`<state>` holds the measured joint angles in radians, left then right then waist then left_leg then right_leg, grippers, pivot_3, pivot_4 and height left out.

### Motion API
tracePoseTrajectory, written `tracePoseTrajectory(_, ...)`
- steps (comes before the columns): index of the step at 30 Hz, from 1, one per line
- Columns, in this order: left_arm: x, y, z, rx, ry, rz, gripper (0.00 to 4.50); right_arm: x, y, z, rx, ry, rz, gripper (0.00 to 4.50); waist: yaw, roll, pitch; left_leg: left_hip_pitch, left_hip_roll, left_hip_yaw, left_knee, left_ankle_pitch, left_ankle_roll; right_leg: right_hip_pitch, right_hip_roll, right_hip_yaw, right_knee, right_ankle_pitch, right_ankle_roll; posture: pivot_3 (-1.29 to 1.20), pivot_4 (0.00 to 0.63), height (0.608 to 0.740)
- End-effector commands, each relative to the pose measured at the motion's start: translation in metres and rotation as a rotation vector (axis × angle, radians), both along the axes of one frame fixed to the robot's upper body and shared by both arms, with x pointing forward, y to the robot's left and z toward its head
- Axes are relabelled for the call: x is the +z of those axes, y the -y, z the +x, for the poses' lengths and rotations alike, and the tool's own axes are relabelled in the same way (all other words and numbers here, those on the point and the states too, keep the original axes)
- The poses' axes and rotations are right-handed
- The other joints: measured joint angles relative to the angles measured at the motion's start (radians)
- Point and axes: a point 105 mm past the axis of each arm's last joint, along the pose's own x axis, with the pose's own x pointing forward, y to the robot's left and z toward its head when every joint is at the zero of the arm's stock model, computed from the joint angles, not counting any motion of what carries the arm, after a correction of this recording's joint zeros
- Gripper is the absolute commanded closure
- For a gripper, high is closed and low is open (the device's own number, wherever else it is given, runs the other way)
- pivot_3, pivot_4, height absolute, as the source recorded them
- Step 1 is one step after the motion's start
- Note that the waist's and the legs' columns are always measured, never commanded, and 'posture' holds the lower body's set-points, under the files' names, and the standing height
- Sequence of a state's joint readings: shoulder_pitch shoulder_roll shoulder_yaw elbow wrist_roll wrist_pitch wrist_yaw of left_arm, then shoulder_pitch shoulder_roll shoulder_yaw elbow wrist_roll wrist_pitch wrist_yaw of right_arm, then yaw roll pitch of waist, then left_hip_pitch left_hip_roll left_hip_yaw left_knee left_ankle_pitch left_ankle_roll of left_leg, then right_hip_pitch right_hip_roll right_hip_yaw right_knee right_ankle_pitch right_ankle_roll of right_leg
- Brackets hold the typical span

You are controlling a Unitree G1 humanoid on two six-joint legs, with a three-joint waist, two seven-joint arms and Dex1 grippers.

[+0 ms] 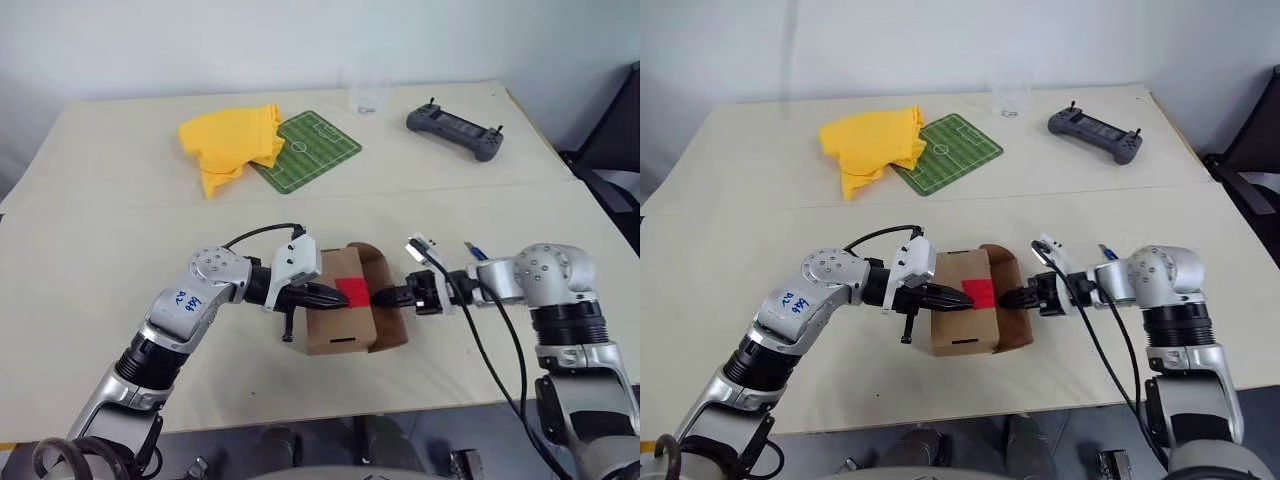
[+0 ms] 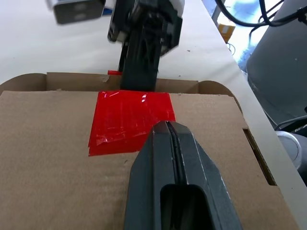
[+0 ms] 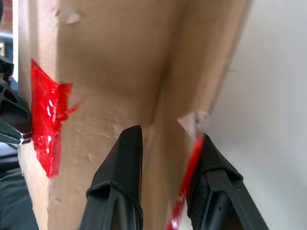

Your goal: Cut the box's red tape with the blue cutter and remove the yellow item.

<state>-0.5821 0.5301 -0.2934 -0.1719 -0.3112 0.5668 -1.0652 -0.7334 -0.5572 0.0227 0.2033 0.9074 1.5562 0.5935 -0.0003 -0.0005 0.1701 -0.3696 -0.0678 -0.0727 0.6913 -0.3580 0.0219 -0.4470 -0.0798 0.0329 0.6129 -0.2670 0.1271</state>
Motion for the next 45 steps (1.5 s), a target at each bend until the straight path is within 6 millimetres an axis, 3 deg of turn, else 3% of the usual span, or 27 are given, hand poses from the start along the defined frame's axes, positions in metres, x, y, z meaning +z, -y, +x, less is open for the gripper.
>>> tracePoseTrajectory(1, 0.0, 0.0, 0.001, 0.005, 0.006, 0.011, 4.5, 0.001, -0.004, 0.0, 0.02, 0.002, 0.01, 3.53, 0.0, 0.0, 0.0, 0.0, 0.0, 0.0, 0.0, 0.0, 0.0, 0.0, 0.0, 0.0, 0.0, 0.0, 0.0, 0.0, 0.15, 0.74)
tracePoseTrajectory(5, -0.001, 0.0, 0.002, 0.016, 0.007, 0.004, 4.5, 0.005, 0.004, 0.0, 0.013, 0.015, -0.012, 4.48, 0.0, 0.0, 0.0, 0.0, 0.0, 0.0, 0.0, 0.0, 0.0, 0.0, 0.0, 0.0, 0.0, 0.0, 0.0, 0.0, 0.15, 0.74)
tracePoseTrajectory(9, -0.003, -0.002, 0.004, 0.029, 0.007, 0.005, 4.5, 0.019, 0.015, 0.001, 0.001, 0.048, -0.044, 4.48, 0.005, 0.0, 0.0, -0.001, -0.001, 0.0, 0.0, 0.0, 0.0, -0.001, -0.001, 0.0, 0.0, 0.0, 0.0, 0.0, 0.15, 0.74)
tracePoseTrajectory(13, -0.008, 0.003, 0.012, 0.067, 0.005, -0.023, 4.5, 0.051, 0.029, 0.003, 0.013, 0.123, -0.083, 4.48, 0.016, 0.001, 0.0, -0.001, -0.003, 0.0, 0.0, 0.0, 0.001, -0.001, -0.002, -0.001, 0.0, 0.0, 0.0, 0.0, 0.15, 0.74)
tracePoseTrajectory(26, -0.018, 0.068, 0.027, 0.085, 0.003, -0.197, 4.5, 0.114, 0.058, 0.002, 0.01, 0.285, -0.401, 4.48, 0.031, 0.001, 0.001, -0.002, -0.005, 0.001, 0.001, 0.0, 0.003, -0.002, -0.004, -0.002, -0.004, 0.0, 0.001, 0.0, 0.15, 0.74)
tracePoseTrajectory(31, -0.024, 0.074, 0.029, 0.109, -0.007, -0.213, 4.5, 0.13, 0.055, -0.003, 0.043, 0.307, -0.449, 4.48, 0.036, 0.001, 0.001, -0.003, -0.005, 0.001, 0.001, 0.0, 0.003, -0.002, -0.004, -0.002, -0.005, 0.0, 0.001, 0.0, 0.15, 0.74)
tracePoseTrajectory(37, -0.03, 0.074, 0.027, 0.118, -0.021, -0.222, 4.5, 0.136, 0.054, -0.005, 0.05, 0.316, -0.504, 4.48, 0.045, 0.0, 0.001, -0.003, -0.005, 0.001, 0.001, -0.001, 0.004, -0.002, -0.004, -0.002, -0.006, 0.0, 0.001, 0.0, 0.15, 0.74)
tracePoseTrajectory(45, -0.031, 0.074, 0.029, 0.155, -0.024, -0.245, 4.5, 0.117, 0.054, -0.005, 0.069, 0.302, -0.588, 4.48, 0.053, 0.0, 0.001, -0.007, -0.005, 0.001, 0.0, -0.001, 0.004, -0.006, -0.004, -0.002, -0.006, 0.0, 0.001, 0.0, 0.15, 0.74)
